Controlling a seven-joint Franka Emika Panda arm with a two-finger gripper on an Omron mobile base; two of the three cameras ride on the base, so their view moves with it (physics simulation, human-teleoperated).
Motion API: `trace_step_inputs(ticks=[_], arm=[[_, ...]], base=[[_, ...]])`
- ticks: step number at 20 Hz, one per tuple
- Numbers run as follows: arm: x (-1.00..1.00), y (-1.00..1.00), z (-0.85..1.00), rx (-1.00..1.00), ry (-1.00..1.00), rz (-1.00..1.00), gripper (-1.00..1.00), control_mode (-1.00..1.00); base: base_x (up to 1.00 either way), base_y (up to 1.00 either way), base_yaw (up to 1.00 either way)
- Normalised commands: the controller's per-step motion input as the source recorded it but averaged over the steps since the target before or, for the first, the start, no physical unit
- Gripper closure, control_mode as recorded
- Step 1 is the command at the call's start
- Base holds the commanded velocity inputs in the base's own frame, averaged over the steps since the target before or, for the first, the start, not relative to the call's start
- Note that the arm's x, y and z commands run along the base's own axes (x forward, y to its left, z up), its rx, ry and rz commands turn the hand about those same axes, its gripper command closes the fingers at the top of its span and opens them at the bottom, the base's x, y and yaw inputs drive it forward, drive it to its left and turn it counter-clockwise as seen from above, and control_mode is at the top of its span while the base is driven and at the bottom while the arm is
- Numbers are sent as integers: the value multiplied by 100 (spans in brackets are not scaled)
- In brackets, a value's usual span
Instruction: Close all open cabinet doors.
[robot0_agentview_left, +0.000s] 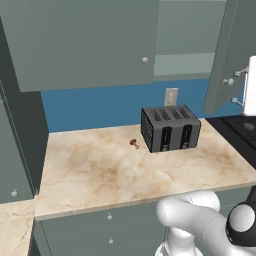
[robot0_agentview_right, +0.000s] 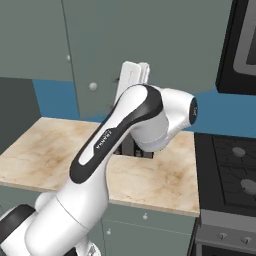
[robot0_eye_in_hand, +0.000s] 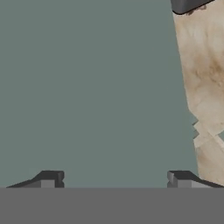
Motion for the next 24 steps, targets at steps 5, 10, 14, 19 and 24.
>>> trace_step_inputs(ticks=[5,10,14,19,24], arm=[[45,38,0,0,-1,0,-100,-100],[47,36,0,0,0,0,-100,-100],[48,37,0,0,0,0,-100,-100],[47,39,1,0,0,0,-100,-100],[46,34,0,0,0,0,-100,-100]], base=[[0,0,0],[0,0,0],[0,0,0],[0,0,0],[0,0,0]])
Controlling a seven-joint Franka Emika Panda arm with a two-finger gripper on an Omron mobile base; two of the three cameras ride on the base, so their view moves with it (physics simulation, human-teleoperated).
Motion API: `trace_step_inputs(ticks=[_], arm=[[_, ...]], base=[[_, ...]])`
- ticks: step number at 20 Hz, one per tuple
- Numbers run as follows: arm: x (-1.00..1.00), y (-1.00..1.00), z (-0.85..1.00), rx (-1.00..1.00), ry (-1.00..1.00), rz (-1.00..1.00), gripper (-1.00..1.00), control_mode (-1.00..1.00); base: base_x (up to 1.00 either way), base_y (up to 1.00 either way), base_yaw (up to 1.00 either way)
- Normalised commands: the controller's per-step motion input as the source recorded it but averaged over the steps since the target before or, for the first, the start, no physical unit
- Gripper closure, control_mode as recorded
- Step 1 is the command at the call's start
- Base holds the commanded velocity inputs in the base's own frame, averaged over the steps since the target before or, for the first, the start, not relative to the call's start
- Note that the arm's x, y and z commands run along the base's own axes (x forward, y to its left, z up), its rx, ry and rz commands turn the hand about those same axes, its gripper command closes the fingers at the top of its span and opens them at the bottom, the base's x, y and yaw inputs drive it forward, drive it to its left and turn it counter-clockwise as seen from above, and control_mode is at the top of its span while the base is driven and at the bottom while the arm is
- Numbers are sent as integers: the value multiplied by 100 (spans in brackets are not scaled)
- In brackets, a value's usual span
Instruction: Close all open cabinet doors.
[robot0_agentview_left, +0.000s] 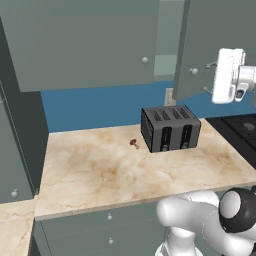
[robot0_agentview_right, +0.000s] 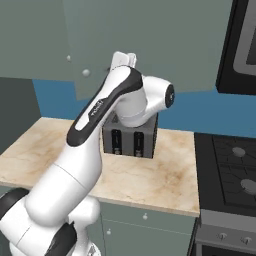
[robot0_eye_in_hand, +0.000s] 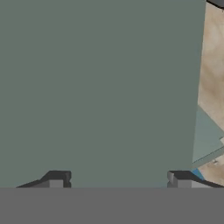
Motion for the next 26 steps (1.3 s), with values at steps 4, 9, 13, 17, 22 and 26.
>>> trace_step_inputs(ticks=[4,9,13,17,22,26], arm=[[47,32,0,0,0,0,-100,-100],[48,28,0,0,0,0,-100,-100],[47,21,0,0,0,0,-100,-100],[43,11,0,0,0,0,-100,-100],[42,8,1,0,0,0,-100,-100],[44,5,0,0,1,0,-100,-100]], base=[[0,0,0],[0,0,0],[0,0,0],[0,0,0],[0,0,0],[0,0,0]])
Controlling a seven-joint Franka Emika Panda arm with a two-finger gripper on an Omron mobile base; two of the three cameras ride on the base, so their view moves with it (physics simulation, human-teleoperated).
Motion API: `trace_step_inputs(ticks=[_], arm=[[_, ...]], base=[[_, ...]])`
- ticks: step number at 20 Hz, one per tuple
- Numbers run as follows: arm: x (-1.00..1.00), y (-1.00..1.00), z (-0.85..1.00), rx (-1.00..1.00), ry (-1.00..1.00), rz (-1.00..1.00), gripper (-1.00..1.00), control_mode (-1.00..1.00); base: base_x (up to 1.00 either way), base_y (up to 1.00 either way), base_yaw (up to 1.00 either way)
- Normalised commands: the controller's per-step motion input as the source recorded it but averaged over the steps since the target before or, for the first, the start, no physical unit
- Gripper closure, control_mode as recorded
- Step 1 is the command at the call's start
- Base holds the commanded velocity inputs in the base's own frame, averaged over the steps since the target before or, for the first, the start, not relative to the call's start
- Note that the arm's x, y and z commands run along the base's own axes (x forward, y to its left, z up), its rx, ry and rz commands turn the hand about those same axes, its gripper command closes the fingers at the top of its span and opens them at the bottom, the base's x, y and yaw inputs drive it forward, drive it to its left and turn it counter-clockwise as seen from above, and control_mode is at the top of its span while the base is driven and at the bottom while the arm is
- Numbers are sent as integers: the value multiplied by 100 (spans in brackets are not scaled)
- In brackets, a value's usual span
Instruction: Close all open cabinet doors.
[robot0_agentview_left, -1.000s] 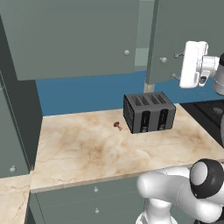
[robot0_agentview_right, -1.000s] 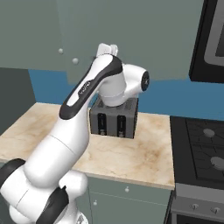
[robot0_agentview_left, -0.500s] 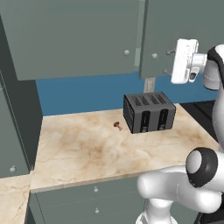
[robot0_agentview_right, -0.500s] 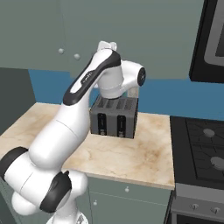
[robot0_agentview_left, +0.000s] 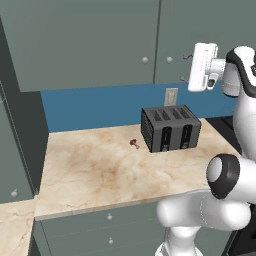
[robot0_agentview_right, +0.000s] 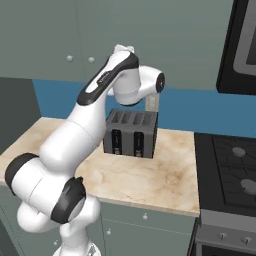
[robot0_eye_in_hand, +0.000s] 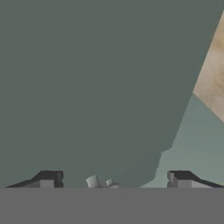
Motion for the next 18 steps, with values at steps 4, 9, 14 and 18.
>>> trace_step_inputs(ticks=[4,9,14,18], arm=[[41,3,0,0,1,0,-100,-100],[30,3,0,-2,0,-1,-100,-100],[13,5,0,-8,0,-5,-100,-100],[5,3,0,-8,0,-7,-100,-100]], base=[[0,0,0],[0,0,0],[0,0,0],[0,0,0]])
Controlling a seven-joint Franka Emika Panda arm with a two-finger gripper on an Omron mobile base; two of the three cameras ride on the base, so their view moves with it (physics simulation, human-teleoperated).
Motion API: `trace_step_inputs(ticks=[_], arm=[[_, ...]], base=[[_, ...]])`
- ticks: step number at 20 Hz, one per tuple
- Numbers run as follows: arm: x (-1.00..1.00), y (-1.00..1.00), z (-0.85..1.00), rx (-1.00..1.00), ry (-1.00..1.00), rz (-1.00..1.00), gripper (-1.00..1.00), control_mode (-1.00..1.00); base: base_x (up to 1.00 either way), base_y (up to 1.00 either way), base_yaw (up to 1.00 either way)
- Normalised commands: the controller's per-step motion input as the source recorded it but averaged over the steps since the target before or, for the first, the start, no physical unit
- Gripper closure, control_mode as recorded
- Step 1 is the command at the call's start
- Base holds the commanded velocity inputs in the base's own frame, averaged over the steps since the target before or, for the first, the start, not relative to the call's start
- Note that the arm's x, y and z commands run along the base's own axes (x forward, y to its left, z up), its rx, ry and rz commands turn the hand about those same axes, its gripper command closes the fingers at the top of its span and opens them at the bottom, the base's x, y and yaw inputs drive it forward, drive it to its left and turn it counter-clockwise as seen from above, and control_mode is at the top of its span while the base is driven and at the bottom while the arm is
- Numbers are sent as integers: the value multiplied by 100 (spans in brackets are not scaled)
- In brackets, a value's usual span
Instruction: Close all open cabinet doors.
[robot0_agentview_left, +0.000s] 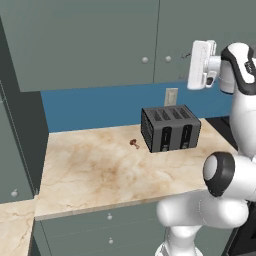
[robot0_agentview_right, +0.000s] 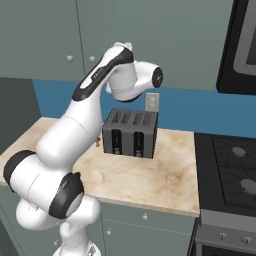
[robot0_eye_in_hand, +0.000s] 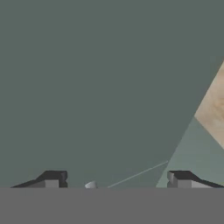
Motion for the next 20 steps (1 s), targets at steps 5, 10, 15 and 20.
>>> trace_step_inputs(ticks=[5,10,15,20], arm=[[-29,0,0,-10,0,-17,-100,-100],[-49,0,0,-7,-4,-14,-100,-100],[-57,0,0,-2,-5,-15,-100,-100],[-59,0,0,-4,-1,-11,-100,-100]], base=[[0,0,0],[0,0,0],[0,0,0],[0,0,0]])
